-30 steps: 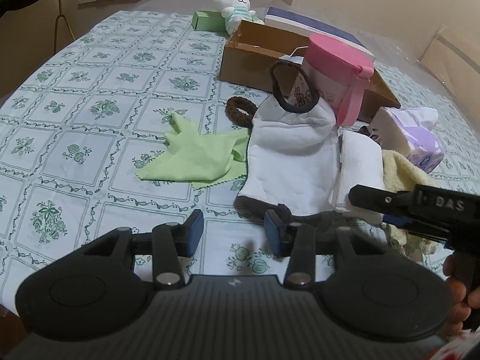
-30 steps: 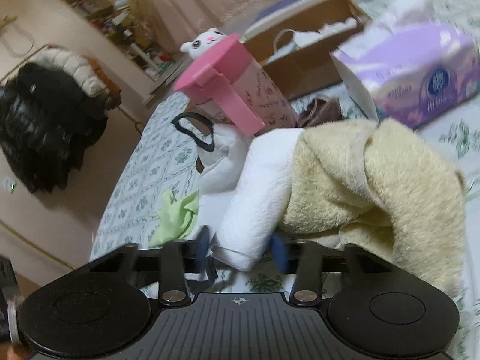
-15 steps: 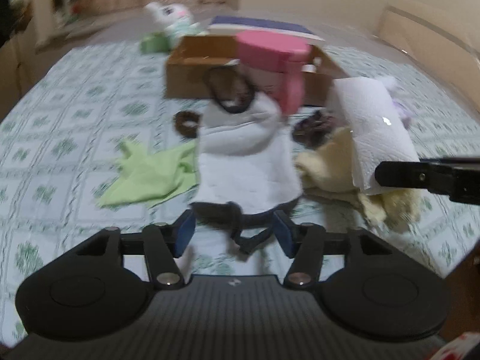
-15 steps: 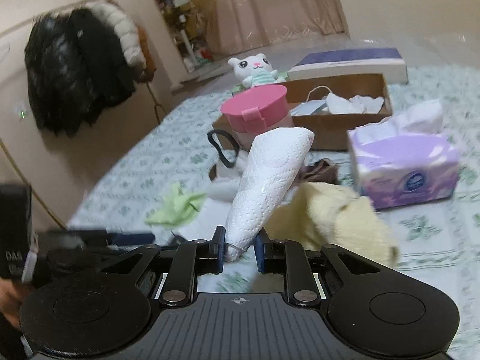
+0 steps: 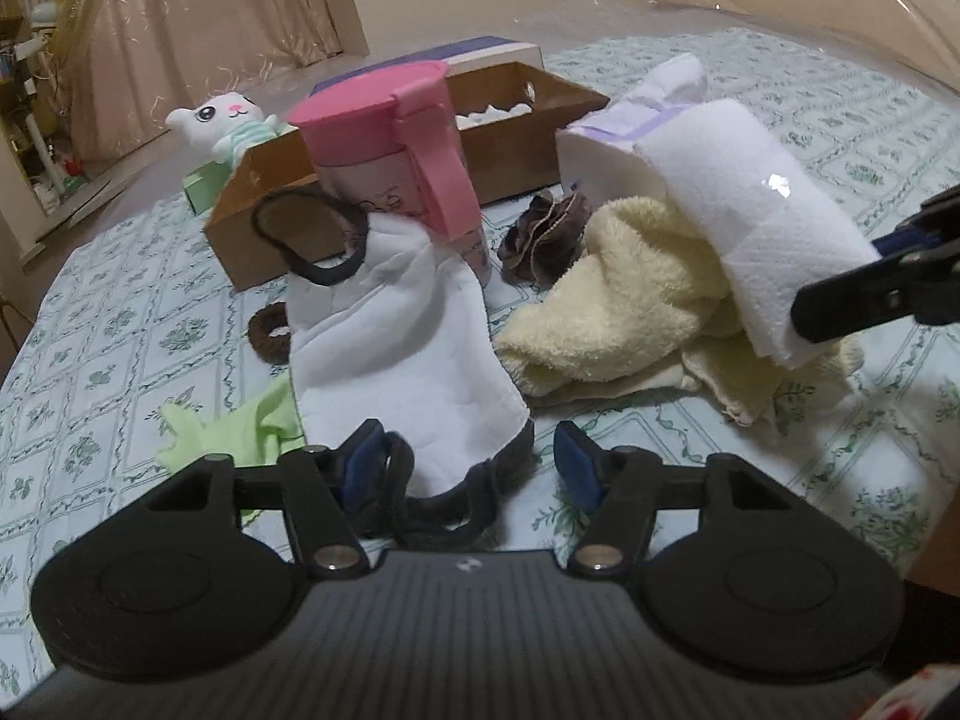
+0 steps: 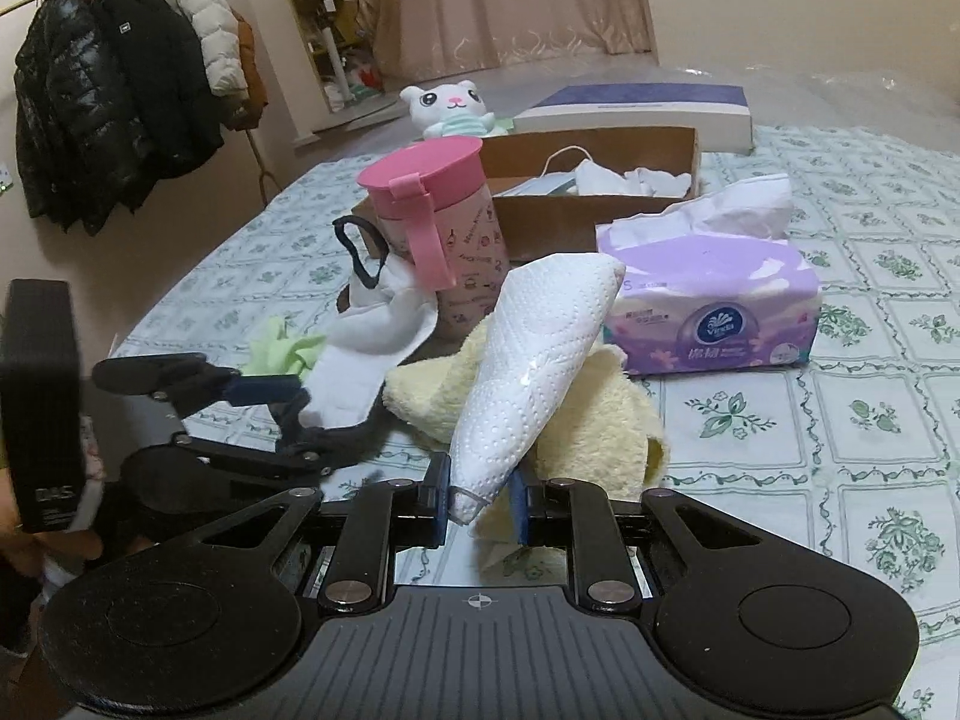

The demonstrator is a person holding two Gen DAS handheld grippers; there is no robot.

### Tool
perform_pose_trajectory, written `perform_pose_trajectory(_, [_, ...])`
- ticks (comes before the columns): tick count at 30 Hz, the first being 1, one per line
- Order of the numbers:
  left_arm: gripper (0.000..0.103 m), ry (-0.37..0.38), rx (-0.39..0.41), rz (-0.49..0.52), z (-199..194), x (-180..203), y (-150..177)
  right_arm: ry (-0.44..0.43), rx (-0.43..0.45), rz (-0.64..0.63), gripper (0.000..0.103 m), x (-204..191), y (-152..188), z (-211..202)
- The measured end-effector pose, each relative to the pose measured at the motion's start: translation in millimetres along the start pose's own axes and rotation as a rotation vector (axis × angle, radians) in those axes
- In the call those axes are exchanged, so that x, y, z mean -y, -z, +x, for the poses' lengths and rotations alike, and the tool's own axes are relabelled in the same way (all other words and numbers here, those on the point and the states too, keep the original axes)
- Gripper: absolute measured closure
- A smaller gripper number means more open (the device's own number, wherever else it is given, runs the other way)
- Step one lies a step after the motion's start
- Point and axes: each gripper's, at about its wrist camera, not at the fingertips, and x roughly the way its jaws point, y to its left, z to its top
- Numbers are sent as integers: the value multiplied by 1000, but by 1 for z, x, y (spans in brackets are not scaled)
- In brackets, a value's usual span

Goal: Organize soft objects
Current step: 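Grasp the black cloth with the left gripper while the right gripper holds the paper towel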

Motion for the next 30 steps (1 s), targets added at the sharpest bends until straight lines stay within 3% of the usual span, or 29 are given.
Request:
perform_pose_trajectory(5, [65,1,-28,27,9,3,0,-2,-1,5,83,3,0,-1])
perform_pose_trajectory(7, [88,26,-33,27,8,2,0,-5,1,10,83,4,-1,-2])
perform_pose_trajectory(9, [97,38,-35,27,4,2,-2,-5,3,8,83,5,-1,-5])
perform_pose_trajectory(17, [98,-5,44,57,-45,-2,-17,9,13,-29,83,1,-6,-27])
perform_pose_trajectory(30, [98,-22,117,-29,-106,-66,-57,25,-19,-189,83,-4,-30,-45])
